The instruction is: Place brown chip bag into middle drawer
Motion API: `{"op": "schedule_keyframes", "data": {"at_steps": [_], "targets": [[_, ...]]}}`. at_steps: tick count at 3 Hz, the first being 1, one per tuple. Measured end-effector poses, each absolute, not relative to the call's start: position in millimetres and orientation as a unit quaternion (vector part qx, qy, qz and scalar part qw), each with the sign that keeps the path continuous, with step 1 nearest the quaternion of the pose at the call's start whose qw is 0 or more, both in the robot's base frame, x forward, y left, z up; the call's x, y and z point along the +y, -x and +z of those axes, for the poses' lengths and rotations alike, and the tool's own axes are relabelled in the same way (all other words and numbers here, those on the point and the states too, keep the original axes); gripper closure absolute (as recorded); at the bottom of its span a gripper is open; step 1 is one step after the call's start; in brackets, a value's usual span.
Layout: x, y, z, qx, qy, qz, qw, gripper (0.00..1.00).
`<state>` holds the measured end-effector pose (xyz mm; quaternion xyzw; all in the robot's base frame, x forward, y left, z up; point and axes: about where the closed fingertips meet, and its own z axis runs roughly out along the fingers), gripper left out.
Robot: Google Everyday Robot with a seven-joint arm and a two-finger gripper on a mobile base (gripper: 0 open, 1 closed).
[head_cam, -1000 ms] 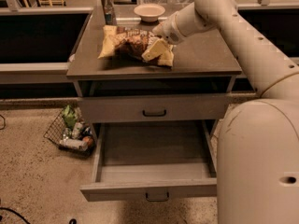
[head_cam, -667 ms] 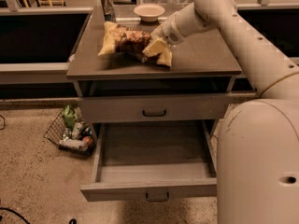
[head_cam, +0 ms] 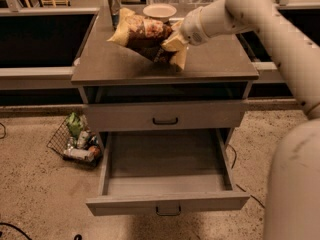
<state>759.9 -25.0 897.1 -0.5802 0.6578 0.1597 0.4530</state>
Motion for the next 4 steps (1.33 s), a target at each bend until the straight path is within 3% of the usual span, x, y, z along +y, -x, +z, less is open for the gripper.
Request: {"op": "schedule_keyframes", "data": {"at_steps": [2,4], "targets": [[-73,-674,936,0.618,0.599,0.172,0.478,1.0],[-76,-669,931,0.618,0.611,0.175,0.463,1.0]]}}
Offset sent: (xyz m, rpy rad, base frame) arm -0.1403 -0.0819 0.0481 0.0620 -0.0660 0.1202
